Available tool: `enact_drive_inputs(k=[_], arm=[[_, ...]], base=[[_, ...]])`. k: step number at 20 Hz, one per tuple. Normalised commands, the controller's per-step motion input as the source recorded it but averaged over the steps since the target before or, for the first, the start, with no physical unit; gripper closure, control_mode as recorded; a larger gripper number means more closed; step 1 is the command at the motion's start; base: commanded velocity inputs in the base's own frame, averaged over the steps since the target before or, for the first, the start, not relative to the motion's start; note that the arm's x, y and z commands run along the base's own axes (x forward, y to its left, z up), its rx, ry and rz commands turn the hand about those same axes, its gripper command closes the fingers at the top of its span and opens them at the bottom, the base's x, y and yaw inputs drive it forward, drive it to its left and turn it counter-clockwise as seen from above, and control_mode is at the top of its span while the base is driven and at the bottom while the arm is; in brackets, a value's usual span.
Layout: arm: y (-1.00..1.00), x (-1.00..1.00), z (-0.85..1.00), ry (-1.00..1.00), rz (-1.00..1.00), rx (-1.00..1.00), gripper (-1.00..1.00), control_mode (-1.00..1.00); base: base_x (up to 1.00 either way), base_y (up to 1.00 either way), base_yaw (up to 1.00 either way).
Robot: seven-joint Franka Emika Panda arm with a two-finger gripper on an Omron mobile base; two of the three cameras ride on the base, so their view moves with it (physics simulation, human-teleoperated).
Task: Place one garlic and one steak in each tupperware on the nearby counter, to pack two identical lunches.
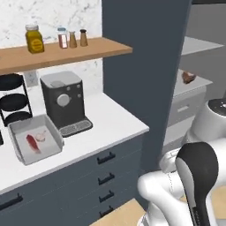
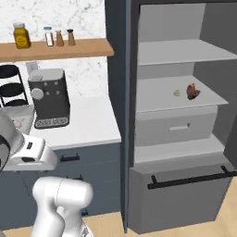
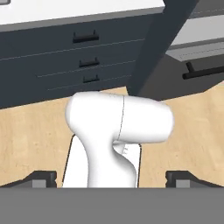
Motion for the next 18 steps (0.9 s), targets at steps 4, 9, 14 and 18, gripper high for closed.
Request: enact_drive_inputs(k=[4,9,14,18], arm=[[0.0,0.0,0.0,0.0,0.0,0.0,-1.0,1.0],[0.0,0.0,0.0,0.0,0.0,0.0,-1.0,1.0],[0.0,0.0,0.0,0.0,0.0,0.0,-1.0,1.0],[0.0,0.0,0.0,0.0,0.0,0.0,-1.0,1.0]], base=[[0.26,-1.0,-0.33],[0.61,-1.0,-0.08],[0.36,-0.95,0.0],[0.72,-0.13,-0.06]])
